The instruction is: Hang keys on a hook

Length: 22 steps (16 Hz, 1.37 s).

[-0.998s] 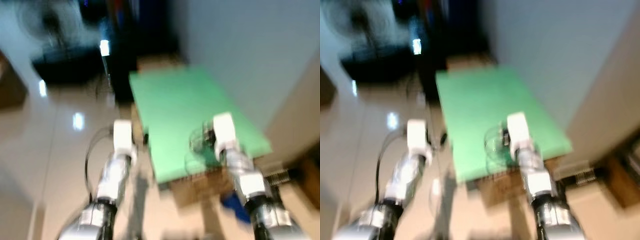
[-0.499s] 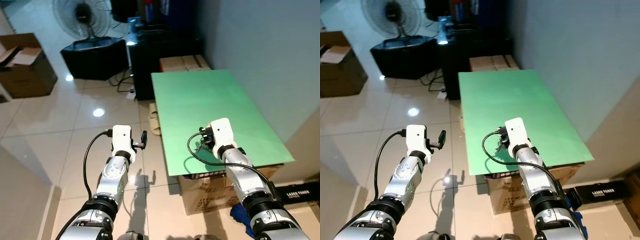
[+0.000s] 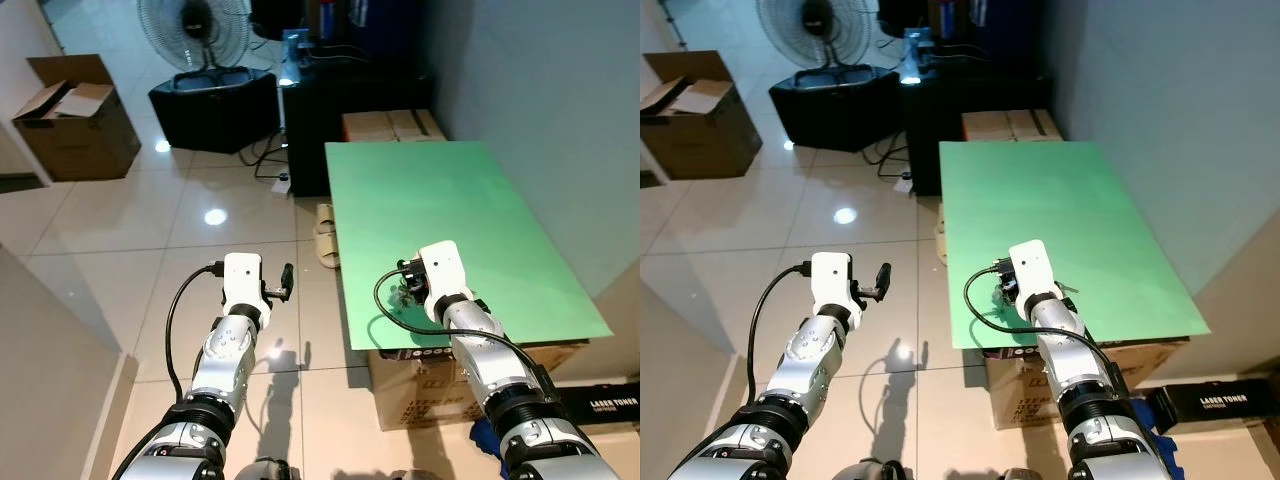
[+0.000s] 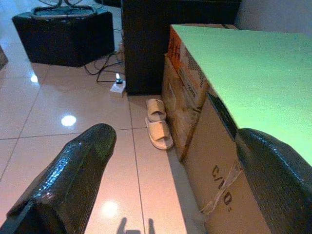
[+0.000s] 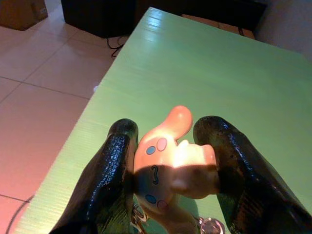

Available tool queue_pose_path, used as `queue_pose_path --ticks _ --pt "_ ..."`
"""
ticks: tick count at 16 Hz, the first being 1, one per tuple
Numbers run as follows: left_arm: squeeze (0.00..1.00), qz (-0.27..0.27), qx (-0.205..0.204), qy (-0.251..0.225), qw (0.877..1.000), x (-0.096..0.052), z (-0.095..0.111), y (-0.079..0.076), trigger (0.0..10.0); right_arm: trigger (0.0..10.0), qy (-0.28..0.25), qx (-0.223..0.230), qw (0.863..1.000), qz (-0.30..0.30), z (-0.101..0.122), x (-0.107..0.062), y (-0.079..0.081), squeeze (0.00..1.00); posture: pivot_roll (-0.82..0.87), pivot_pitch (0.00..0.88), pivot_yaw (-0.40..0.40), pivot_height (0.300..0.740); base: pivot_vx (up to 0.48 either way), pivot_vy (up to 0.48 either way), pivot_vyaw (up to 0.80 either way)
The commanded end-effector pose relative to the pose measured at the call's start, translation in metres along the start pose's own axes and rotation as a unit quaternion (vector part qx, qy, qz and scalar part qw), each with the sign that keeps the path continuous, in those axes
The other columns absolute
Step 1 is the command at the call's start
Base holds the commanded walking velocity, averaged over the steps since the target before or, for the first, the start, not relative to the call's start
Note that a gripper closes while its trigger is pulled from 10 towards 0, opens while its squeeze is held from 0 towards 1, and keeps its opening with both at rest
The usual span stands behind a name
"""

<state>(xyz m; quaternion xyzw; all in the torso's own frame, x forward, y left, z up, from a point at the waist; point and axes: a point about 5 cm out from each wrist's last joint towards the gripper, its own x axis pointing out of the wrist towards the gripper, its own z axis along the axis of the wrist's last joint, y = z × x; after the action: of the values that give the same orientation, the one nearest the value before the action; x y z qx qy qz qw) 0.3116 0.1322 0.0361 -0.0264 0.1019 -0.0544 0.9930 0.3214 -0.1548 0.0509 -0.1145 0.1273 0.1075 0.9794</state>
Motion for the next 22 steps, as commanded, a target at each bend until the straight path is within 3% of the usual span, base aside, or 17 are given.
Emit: queue_pose_path --ticks 1,22 --pt "0.0 0.002 0.005 -0.004 1.0 0.0007 0.0032 0.0001 10.0 10.0 -0.014 0.005 1.0 -0.003 0.0069 0.003 -0.0014 0.0 -0.14 0.0 0.037 0.74 0.0 0.0 0.45" --pt "0.0 -0.01 0.01 -0.008 1.0 0.0017 0.0074 -0.0071 10.0 10.0 -0.013 -0.002 1.0 -0.008 0.0028 0.0025 0.0018 0.0 -0.15 0.0 0.059 0.74 0.0 0.0 0.48"
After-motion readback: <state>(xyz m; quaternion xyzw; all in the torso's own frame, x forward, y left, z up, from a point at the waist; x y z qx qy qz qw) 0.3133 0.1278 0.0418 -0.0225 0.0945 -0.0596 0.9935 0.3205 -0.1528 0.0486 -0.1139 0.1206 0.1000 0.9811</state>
